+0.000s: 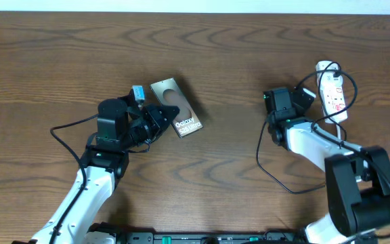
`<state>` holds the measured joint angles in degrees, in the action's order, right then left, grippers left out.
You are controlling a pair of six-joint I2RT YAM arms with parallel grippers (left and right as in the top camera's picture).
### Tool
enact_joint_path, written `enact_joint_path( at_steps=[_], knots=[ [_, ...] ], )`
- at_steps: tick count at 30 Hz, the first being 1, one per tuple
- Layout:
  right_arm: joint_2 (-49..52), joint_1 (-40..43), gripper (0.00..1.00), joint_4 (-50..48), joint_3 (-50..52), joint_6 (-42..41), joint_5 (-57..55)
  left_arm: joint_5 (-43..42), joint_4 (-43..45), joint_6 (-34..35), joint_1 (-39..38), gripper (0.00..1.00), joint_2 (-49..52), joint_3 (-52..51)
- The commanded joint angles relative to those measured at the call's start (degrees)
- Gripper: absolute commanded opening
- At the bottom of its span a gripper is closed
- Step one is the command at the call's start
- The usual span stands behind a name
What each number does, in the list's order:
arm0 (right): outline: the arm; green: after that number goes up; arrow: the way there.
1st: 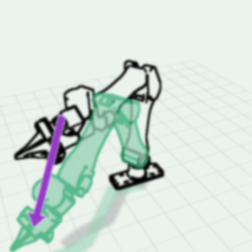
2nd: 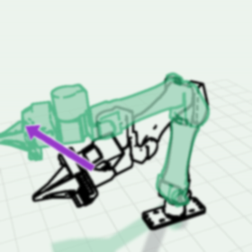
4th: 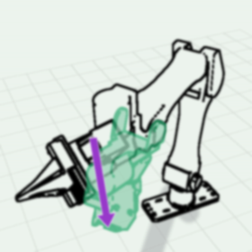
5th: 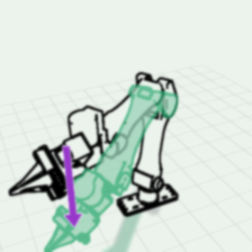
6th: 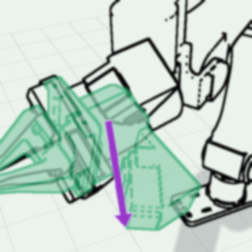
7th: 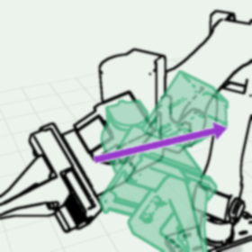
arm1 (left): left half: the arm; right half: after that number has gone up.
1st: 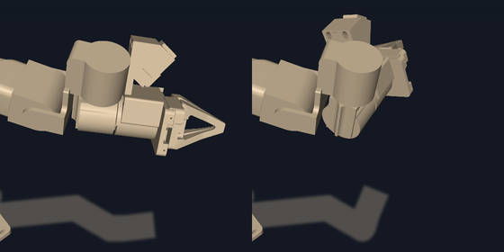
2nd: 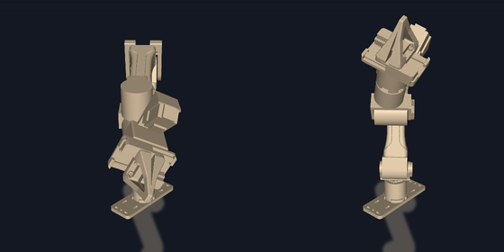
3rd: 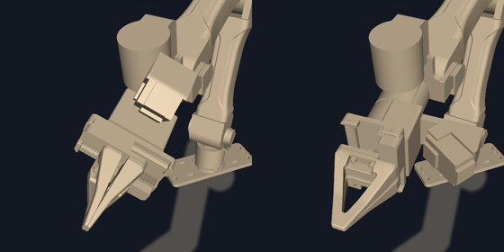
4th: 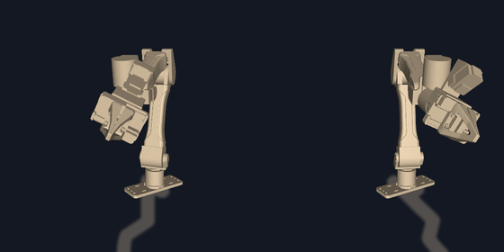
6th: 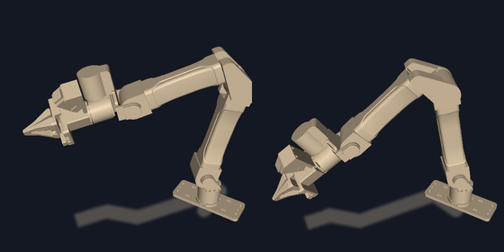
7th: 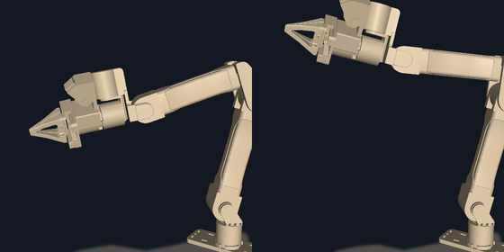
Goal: Plug charger to phone and switch on socket
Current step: 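Move the right gripper over the black cable's plug on the table, then close the right gripper on the black USB-C plug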
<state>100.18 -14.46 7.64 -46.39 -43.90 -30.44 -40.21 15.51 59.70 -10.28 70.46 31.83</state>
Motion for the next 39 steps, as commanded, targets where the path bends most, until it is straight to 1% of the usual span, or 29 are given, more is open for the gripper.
enact_joint_path(
  at_steps=[1, 6, 10, 12, 14, 16, 18, 22, 26, 28, 29, 30, 33, 35, 37, 39],
  knots=[
    [3.43, 1.42, 0.46, -2.80, -0.48, -2.78, 5.81, -1.38, 0.76, -1.16, 0.20, 0.07, -0.72, 1.81],
    [6.99, 1.05, 0.44, -7.58, -0.48, -2.75, 9.57, -1.38, 0.79, -1.16, 0.20, 0.07, -0.72, 1.81],
    [8.22, 0.87, 0.44, -8.28, -0.48, -2.75, 10.25, -1.33, 0.79, -1.16, 0.20, 0.08, -0.68, 1.81],
    [8.07, 0.87, 0.47, -8.28, -0.50, -2.73, 10.27, -1.33, 0.79, -1.16, 0.20, 0.08, -0.68, 1.81],
    [7.17, 0.96, 0.53, -8.04, -0.50, -2.73, 10.27, -1.33, 0.79, -1.18, 0.20, 0.07, -0.68, 1.81],
    [5.66, 1.11, 0.58, -7.41, -0.50, -2.73, 10.82, -1.29, 0.81, -1.18, 0.20, 0.08, -0.63, 1.81],
    [4.57, 1.14, 0.58, -7.37, -0.50, -2.78, 11.78, -1.16, 0.79, -1.18, 0.20, 0.08, -0.55, 1.81],
    [5.01, 1.11, 0.52, -7.37, -0.48, -2.80, 13.49, -1.16, 0.79, -1.18, 0.20, 0.07, -0.46, 1.81],
    [6.60, 0.61, 0.52, -5.90, -0.42, -2.80, 13.46, -1.16, 0.79, -1.18, 0.20, 0.07, -0.46, 1.81],
    [7.80, 0.35, 0.45, -6.03, -0.42, -2.78, 13.57, -1.16, 0.79, -1.18, 0.20, 0.08, -0.46, 1.81],
    [8.26, 0.22, 0.36, -6.19, -0.42, -2.78, 14.08, -1.16, 0.79, -1.18, 0.20, 0.08, -0.46, 1.81],
    [9.40, -0.13, 0.23, -6.67, -0.42, -2.69, 16.15, -1.18, 0.79, -1.18, 0.20, 0.08, -0.46, 1.81],
    [10.23, -0.94, 0.08, -6.62, -0.42, -0.92, 19.85, -1.20, 0.79, -1.09, 0.20, 0.07, -0.46, 1.81],
    [10.29, -2.51, 0.02, -6.82, -0.42, 1.95, 22.75, -1.22, 0.79, -0.96, 0.20, 0.07, -0.46, 1.81],
    [10.29, -4.04, 0.01, -7.65, -0.42, 5.09, 24.22, -1.42, 0.79, -0.96, 0.20, 0.08, -0.46, 1.81],
    [10.29, -6.14, 0.01, -9.16, -0.42, 10.67, 27.26, -1.66, 0.79, -0.96, 0.20, 0.07, -0.46, 1.81]
  ],
)
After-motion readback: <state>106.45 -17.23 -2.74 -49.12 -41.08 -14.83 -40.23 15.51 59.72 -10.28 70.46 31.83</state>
